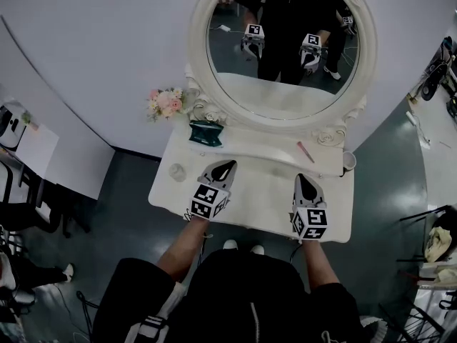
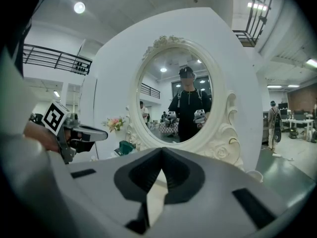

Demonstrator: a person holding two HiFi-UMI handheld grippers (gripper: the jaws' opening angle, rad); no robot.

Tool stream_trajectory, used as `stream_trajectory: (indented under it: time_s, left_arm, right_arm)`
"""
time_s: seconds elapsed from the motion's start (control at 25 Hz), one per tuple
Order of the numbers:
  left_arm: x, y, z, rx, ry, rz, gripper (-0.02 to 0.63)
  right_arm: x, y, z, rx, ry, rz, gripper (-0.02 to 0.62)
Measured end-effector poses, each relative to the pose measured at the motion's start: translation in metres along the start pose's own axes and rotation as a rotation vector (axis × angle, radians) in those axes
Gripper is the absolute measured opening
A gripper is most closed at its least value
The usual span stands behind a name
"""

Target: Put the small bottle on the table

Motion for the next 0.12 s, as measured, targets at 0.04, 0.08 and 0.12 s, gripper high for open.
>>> stream_trajectory:
  time_s: [0.04,0.08,0.12]
  left_arm:
    - [0.0,0.0003,0.0001,0.0,-0.001,-0.001,0.003]
    - [-0.0001,0.0006,0.0,-0.001,-0.001,-0.002,0.003]
    - [-0.0002,0.0011,-0.0003,-0.002,-0.003,-0.003,0.003]
  right_arm:
    - [0.0,0.0003,0.0,0.0,-0.001,0.0,0.0]
    - [-0.0001,0.0006,-0.0002,0.0,-0.002,0.001,0.0]
    - [-0.0001,0.001,-0.0003,-0.001,-0.002,0.001,0.0]
Point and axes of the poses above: the fingertips, and each gripper's own axes: y forward along the fingers, x to its right, z out of its top, the point moved 1 cm from there along -y, backward along the fingers, and after that the axes turned 7 degrees about y, right-handed, at the moved point
